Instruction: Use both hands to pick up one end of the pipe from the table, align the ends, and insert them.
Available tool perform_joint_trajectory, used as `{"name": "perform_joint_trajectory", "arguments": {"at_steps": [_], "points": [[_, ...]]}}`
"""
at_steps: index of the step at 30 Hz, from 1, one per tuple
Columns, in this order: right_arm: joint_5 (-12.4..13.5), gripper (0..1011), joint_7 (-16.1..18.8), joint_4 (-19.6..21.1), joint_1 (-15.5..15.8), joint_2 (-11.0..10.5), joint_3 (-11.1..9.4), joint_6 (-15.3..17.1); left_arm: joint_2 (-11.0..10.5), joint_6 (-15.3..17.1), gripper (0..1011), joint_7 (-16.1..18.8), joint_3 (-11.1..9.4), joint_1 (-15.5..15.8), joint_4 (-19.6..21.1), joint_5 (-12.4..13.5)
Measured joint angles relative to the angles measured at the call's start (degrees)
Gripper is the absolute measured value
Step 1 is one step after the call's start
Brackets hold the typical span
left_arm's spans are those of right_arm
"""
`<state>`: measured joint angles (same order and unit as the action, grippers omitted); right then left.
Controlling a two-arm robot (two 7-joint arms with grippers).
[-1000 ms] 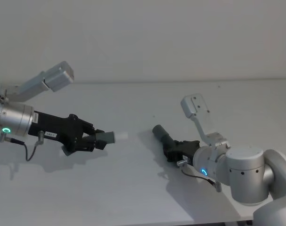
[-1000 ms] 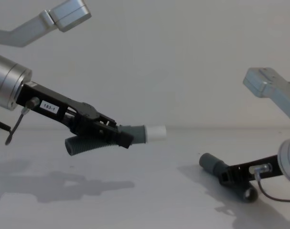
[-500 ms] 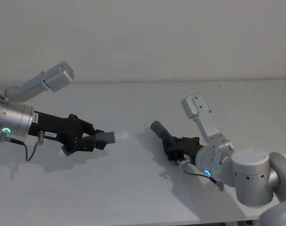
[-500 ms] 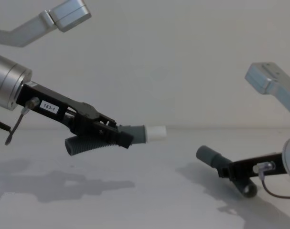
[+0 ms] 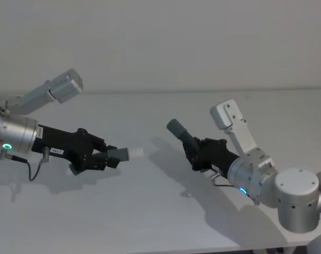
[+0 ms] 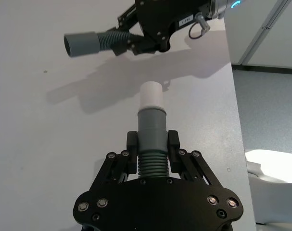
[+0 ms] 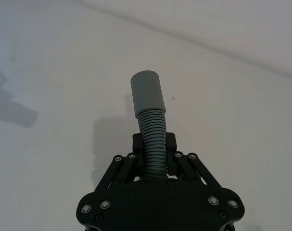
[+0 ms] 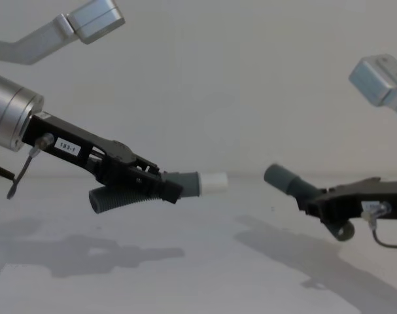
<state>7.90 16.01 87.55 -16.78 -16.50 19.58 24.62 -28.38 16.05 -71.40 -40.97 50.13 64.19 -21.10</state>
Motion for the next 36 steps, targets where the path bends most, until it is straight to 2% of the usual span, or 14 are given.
{"name": "perform_joint_trajectory", "arguments": {"at_steps": [8, 11, 12, 17, 18, 21, 28, 32, 35, 36], "points": [[-0.7, 234, 3.3, 0.6, 0.3, -2.9, 0.1, -8.0, 0.0, 0.0, 330, 0.0, 0.0, 0.0, 0.0, 0.0], [-0.9, 234, 5.1, 0.7, 0.3, -4.5, 0.3, -12.3, 0.0, 0.0, 330, 0.0, 0.0, 0.0, 0.0, 0.0], [-0.9, 234, 5.1, 0.7, 0.3, -4.5, 0.3, -12.3, 0.0, 0.0, 330, 0.0, 0.0, 0.0, 0.0, 0.0], [-1.0, 234, 8.1, 0.6, 0.1, -6.9, 0.4, -19.4, 0.0, 0.0, 329, 0.0, 0.0, 0.0, 0.0, 0.0], [-1.0, 234, 8.1, 0.6, 0.1, -6.9, 0.4, -19.4, 0.0, 0.0, 330, 0.0, 0.0, 0.0, 0.0, 0.0], [-1.0, 234, 10.3, 0.1, -0.3, -8.4, 0.6, -24.2, 0.0, 0.0, 330, 0.0, 0.0, 0.0, 0.0, 0.0], [-0.8, 234, 14.0, -1.2, -1.5, -10.7, 0.9, -32.2, 0.0, 0.0, 330, 0.0, 0.0, 0.0, 0.0, 0.0], [-0.2, 233, 17.0, -2.5, -2.6, -12.1, 1.4, -38.0, 0.0, 0.0, 330, 0.0, 0.0, 0.0, 0.0, 0.0], [0.1, 233, 18.5, -3.2, -3.2, -12.8, 1.6, -40.7, 0.0, 0.0, 330, 0.0, 0.0, 0.0, 0.0, 0.0], [0.4, 233, 19.6, -3.9, -3.7, -13.2, 1.8, -42.8, 0.0, 0.0, 330, 0.0, 0.0, 0.0, 0.0, 0.0]]}}
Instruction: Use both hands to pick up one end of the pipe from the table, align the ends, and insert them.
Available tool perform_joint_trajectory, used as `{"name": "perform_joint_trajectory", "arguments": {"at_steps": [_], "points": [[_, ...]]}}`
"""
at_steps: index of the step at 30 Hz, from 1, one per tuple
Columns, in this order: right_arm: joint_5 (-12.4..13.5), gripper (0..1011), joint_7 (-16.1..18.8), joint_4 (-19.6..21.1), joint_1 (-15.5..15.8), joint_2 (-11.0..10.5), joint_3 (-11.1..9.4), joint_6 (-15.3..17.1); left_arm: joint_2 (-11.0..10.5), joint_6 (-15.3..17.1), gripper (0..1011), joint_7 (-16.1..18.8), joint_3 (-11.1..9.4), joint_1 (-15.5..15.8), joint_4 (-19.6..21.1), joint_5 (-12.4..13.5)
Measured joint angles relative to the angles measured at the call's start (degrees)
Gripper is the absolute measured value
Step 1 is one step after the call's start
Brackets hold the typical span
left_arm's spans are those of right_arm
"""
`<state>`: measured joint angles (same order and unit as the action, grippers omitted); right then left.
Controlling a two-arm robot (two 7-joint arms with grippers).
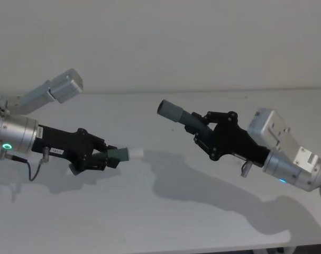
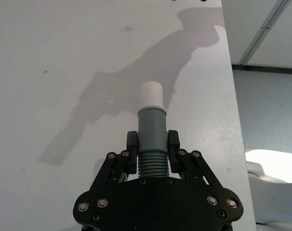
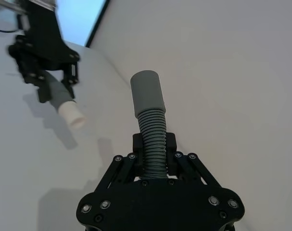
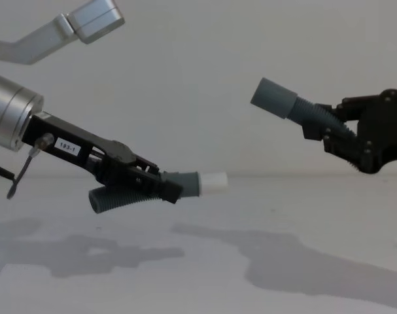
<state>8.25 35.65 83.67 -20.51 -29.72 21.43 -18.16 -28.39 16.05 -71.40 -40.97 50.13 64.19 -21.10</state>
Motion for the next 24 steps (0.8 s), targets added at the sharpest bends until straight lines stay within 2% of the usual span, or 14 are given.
{"name": "perform_joint_trajectory", "arguments": {"at_steps": [11, 14, 17, 21, 24], "points": [[2.8, 233, 8.9, -4.8, -4.2, -2.5, 1.9, -13.7, 0.0, 0.0, 330, 0.0, 0.0, 0.0, 0.0, 0.0], [3.6, 233, 11.0, -6.0, -5.4, -3.0, 2.5, -16.5, 0.0, 0.0, 330, 0.0, 0.0, 0.0, 0.0, 0.0], [5.0, 233, 14.6, -7.9, -7.1, -3.6, 3.5, -20.9, 0.0, 0.0, 330, 0.0, 0.0, 0.0, 0.0, 0.0], [6.1, 233, 17.2, -9.3, -8.5, -4.0, 4.5, -24.3, 0.0, 0.0, 330, 0.0, 0.0, 0.0, 0.0, 0.0], [7.1, 233, 20.4, -11.1, -10.2, -4.4, 5.7, -28.3, 0.0, 0.0, 330, 0.0, 0.0, 0.0, 0.0, 0.0]]}}
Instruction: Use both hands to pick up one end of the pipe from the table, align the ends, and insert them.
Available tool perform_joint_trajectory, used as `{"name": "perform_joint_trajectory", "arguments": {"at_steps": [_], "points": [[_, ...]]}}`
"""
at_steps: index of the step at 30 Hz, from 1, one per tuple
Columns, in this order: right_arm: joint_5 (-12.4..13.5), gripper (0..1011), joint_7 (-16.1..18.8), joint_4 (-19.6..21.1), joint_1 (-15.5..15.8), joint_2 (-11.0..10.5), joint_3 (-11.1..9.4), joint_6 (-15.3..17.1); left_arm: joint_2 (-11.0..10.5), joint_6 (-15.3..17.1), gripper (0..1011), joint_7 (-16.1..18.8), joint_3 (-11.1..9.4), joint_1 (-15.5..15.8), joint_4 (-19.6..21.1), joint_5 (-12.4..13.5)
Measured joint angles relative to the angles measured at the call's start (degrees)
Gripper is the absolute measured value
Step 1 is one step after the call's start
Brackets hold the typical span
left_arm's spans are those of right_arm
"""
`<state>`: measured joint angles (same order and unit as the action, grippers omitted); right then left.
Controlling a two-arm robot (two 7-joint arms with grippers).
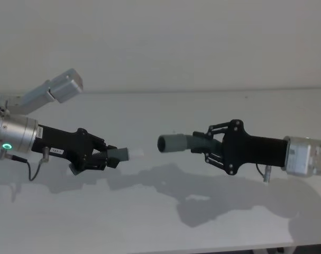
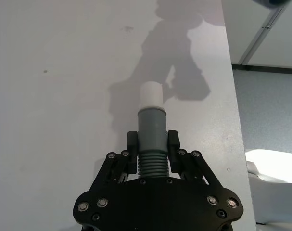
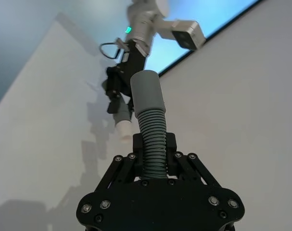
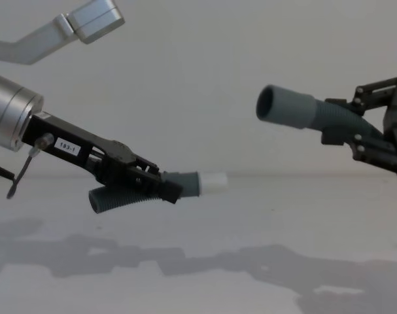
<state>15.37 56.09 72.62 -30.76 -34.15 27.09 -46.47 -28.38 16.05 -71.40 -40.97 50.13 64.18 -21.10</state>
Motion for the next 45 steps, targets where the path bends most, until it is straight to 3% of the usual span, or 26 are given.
{"name": "perform_joint_trajectory", "arguments": {"at_steps": [7, 15, 45], "points": [[0.2, 232, 2.8, -1.6, -1.7, -0.3, 1.2, -4.1, 0.0, 0.0, 330, 0.0, 0.0, 0.0, 0.0, 0.0], [-2.7, 232, 2.7, -2.1, -2.1, -0.2, 1.2, -6.1, 0.0, 0.0, 330, 0.0, 0.0, 0.0, 0.0, 0.0], [-15.0, 232, -4.6, -2.1, -0.7, 1.1, -0.5, -3.3, 0.0, 0.0, 330, 0.0, 0.0, 0.0, 0.0, 0.0]]}}
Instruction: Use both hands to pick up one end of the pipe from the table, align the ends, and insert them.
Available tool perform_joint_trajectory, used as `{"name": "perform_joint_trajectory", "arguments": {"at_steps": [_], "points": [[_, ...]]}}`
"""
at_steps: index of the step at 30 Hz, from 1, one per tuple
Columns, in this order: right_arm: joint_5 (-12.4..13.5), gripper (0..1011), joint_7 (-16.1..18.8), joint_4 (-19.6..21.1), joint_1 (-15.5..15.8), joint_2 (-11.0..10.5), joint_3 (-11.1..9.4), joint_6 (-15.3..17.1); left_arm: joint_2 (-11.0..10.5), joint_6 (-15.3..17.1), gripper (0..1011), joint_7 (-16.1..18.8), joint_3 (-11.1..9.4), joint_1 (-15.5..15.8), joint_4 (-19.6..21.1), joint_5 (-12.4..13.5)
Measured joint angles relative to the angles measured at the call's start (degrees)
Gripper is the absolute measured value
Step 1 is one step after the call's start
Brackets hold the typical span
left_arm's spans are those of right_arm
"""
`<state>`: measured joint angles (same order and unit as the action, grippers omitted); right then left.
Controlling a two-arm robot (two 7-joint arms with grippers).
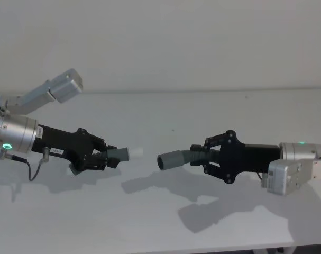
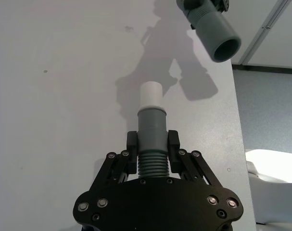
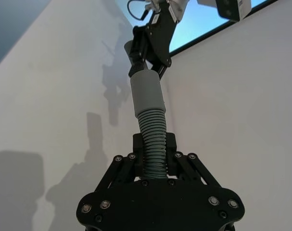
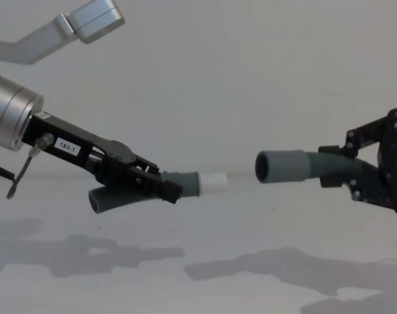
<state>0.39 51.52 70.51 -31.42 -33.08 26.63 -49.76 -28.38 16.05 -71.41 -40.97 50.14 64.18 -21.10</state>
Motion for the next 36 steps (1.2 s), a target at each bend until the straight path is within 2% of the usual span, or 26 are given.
{"name": "perform_joint_trajectory", "arguments": {"at_steps": [14, 36], "points": [[-4.5, 232, -3.0, -2.9, -0.7, 1.8, 0.4, 0.7, 0.0, 0.0, 330, 0.0, 0.0, 0.0, 0.0, 0.0], [-8.8, 232, -6.6, -8.6, -2.8, 4.3, 1.3, -0.5, 0.0, 0.0, 330, 0.0, 0.0, 0.0, 0.0, 0.0]]}}
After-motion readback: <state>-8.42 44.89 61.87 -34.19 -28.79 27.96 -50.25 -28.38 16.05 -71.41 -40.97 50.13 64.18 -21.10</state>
